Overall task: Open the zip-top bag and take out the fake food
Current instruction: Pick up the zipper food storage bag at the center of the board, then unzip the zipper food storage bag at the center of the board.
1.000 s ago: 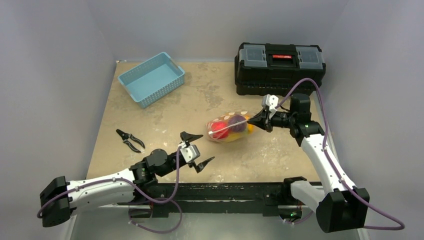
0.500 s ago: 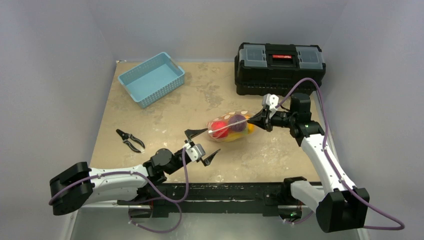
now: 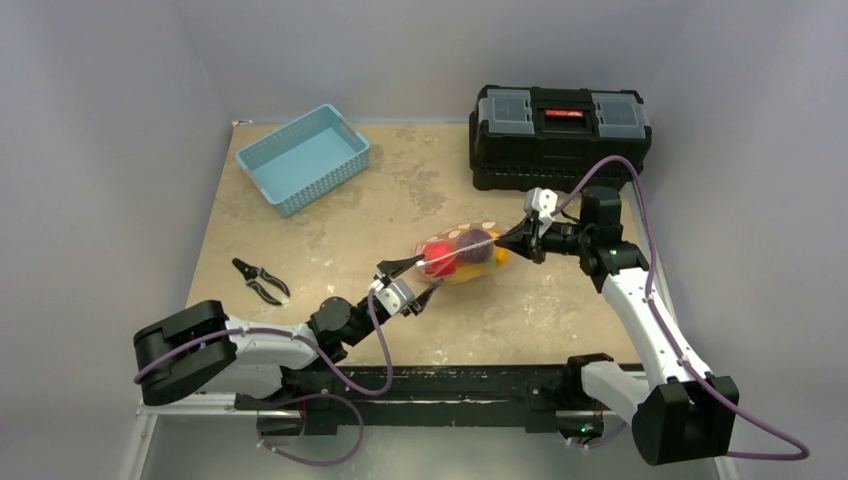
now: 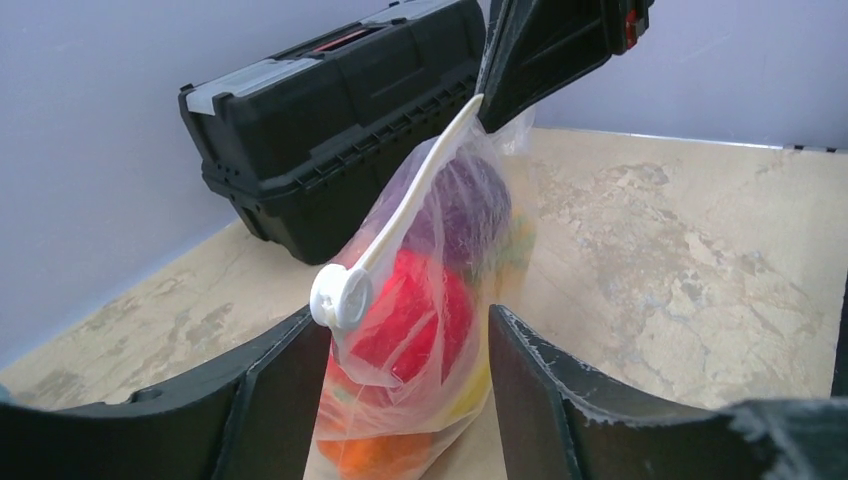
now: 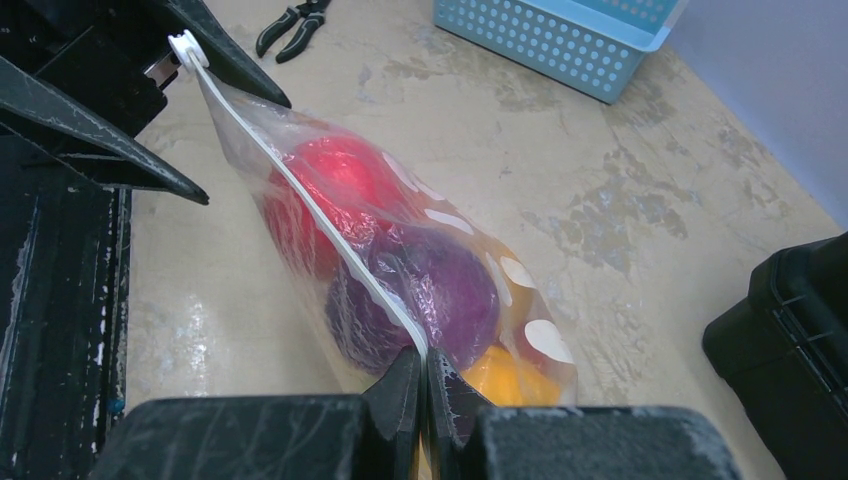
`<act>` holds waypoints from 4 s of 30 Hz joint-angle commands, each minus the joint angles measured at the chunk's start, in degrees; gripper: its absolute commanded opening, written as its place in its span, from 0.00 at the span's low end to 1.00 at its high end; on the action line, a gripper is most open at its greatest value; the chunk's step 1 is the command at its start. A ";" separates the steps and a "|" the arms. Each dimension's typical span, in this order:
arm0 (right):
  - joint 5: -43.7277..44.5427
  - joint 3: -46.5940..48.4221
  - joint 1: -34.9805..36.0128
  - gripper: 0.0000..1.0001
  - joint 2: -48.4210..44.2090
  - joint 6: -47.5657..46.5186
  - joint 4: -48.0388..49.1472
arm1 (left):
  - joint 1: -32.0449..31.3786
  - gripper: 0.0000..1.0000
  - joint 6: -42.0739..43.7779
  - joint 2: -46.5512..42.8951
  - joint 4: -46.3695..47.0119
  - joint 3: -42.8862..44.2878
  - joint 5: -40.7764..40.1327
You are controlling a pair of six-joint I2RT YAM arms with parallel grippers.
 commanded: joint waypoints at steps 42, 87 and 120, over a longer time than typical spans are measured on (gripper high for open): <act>4.03 25.28 25.66 0.44 10.35 -13.15 -23.09 | 2.33 0.00 -18.07 -11.66 -35.98 19.09 7.67; 7.43 20.53 26.66 0.00 7.69 -7.76 -16.61 | 3.67 0.00 -19.51 -15.91 -40.14 19.33 9.09; 7.58 19.36 21.18 0.00 5.33 -6.45 -16.66 | 5.36 0.00 -20.07 -20.14 -40.53 16.32 7.30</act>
